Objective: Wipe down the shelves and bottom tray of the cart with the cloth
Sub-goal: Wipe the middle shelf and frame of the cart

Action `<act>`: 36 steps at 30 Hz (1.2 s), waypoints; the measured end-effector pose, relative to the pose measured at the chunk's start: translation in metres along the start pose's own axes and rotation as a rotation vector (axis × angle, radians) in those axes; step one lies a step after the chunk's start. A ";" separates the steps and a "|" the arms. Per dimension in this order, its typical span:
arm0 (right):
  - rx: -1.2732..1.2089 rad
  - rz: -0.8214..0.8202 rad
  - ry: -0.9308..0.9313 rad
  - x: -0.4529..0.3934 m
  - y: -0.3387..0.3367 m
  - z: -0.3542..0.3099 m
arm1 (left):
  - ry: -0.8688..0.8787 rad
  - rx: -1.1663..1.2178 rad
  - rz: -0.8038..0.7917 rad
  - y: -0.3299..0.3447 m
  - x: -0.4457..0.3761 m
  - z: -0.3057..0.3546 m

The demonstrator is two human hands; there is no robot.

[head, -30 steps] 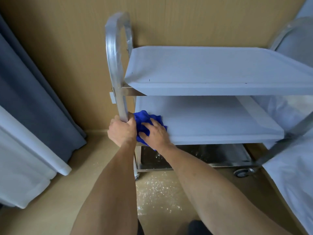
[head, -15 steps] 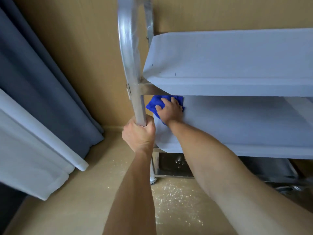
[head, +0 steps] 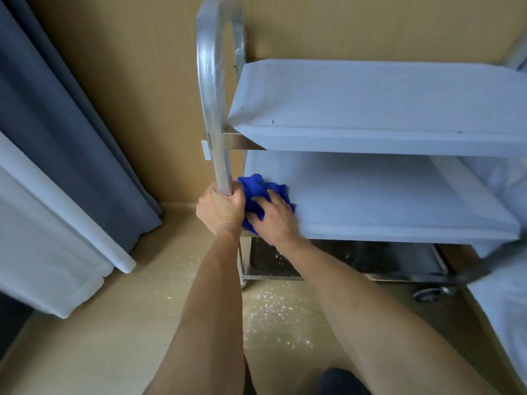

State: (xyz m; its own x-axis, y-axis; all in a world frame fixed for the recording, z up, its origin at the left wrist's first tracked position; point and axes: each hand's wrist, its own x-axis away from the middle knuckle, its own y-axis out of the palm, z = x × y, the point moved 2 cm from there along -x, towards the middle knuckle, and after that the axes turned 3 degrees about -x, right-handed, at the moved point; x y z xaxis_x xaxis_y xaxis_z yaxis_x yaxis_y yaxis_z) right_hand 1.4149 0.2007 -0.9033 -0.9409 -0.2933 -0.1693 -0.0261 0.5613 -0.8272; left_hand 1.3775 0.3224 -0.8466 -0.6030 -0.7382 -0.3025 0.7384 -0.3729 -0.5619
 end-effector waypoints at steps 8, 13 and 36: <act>0.053 0.028 0.038 -0.009 0.011 -0.007 | 0.005 -0.018 -0.021 -0.004 -0.005 0.001; 0.016 -0.020 0.097 -0.069 0.021 -0.008 | 0.021 -0.008 0.021 0.005 -0.007 -0.001; 0.217 0.512 0.755 0.038 -0.139 0.217 | 0.004 -0.011 0.034 0.000 0.009 0.007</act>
State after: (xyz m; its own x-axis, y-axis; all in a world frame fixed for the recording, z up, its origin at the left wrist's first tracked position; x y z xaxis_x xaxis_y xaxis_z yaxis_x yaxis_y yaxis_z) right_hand 1.4561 -0.0564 -0.9105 -0.7925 0.5724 -0.2104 0.4437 0.3045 -0.8428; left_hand 1.3741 0.3118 -0.8435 -0.5788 -0.7479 -0.3250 0.7551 -0.3412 -0.5598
